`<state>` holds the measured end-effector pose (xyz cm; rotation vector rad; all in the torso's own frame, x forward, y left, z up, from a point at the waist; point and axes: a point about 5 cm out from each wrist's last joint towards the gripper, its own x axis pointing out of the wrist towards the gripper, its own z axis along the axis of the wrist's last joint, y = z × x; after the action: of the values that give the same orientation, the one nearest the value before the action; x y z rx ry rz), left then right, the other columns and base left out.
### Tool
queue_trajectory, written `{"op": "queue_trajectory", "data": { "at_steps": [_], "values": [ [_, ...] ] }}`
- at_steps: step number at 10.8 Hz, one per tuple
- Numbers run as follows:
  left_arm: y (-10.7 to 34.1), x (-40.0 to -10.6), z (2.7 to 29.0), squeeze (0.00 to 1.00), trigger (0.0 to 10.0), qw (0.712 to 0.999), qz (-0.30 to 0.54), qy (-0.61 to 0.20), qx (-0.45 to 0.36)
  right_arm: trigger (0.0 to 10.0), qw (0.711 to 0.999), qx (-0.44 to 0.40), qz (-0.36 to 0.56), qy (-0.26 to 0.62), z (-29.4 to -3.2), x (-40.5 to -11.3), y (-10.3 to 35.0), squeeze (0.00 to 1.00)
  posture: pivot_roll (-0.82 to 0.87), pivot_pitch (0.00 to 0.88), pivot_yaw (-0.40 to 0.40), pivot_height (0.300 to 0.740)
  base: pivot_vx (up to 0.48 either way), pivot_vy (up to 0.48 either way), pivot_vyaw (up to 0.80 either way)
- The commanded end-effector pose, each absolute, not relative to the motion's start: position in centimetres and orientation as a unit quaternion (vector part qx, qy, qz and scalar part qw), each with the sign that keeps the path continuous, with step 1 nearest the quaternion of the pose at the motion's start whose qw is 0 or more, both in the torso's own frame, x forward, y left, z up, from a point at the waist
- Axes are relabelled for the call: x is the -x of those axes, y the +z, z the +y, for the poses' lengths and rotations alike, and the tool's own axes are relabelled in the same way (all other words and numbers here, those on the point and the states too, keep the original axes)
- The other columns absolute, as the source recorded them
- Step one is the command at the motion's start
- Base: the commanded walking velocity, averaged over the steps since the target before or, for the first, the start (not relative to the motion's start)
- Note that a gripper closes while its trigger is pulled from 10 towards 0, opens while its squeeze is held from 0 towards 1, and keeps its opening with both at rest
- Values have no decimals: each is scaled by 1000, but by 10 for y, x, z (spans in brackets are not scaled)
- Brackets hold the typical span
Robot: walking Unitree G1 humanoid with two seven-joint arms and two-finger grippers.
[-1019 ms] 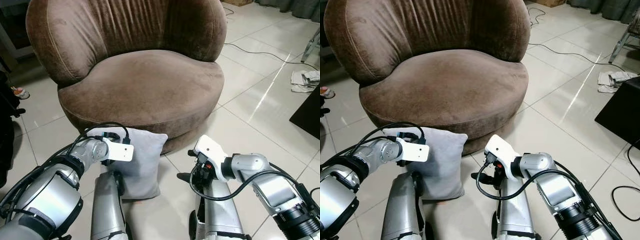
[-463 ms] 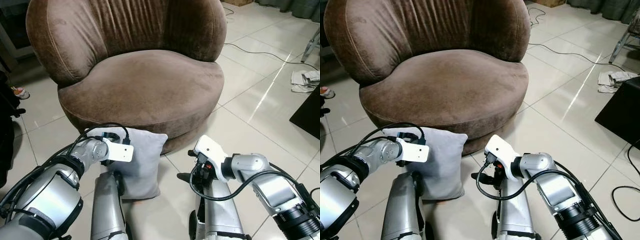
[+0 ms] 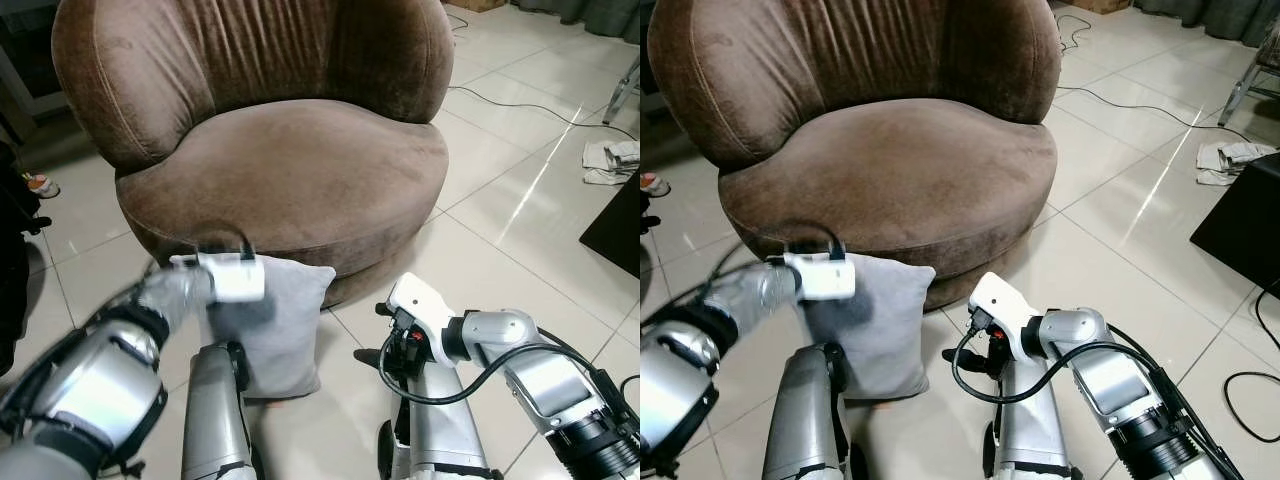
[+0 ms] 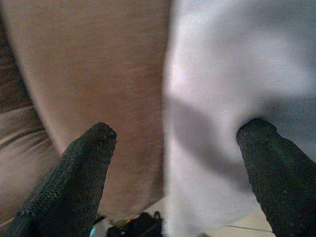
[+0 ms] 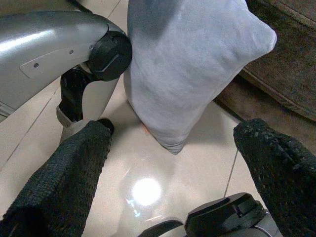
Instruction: Move the pillow to the sofa from floor
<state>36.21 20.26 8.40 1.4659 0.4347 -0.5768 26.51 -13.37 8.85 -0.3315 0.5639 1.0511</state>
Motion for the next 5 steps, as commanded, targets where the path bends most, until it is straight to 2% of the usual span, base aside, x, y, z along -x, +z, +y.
{"op": "queue_trajectory", "data": {
  "at_steps": [1, 4, 5],
  "values": [
    [96, -368, 210, 0, 10000, 694, 190, -234, -654, 10000, 813, 161, 265, 493, -136, -262, 89, 0, -174, 42, 32, 422, 0, 0, 0],
    [88, -361, 222, 0, 10000, 693, 226, -236, -643, 10000, 811, 160, 265, 497, -133, -262, 88, 0, -165, 48, 29, 422, 0, 0, 0],
    [84, -357, 233, 0, 10000, 710, 257, -218, -619, 10000, 810, 162, 265, 498, -134, -262, 89, 0, -178, 55, 29, 422, 0, 0, 0]
  ]
}}
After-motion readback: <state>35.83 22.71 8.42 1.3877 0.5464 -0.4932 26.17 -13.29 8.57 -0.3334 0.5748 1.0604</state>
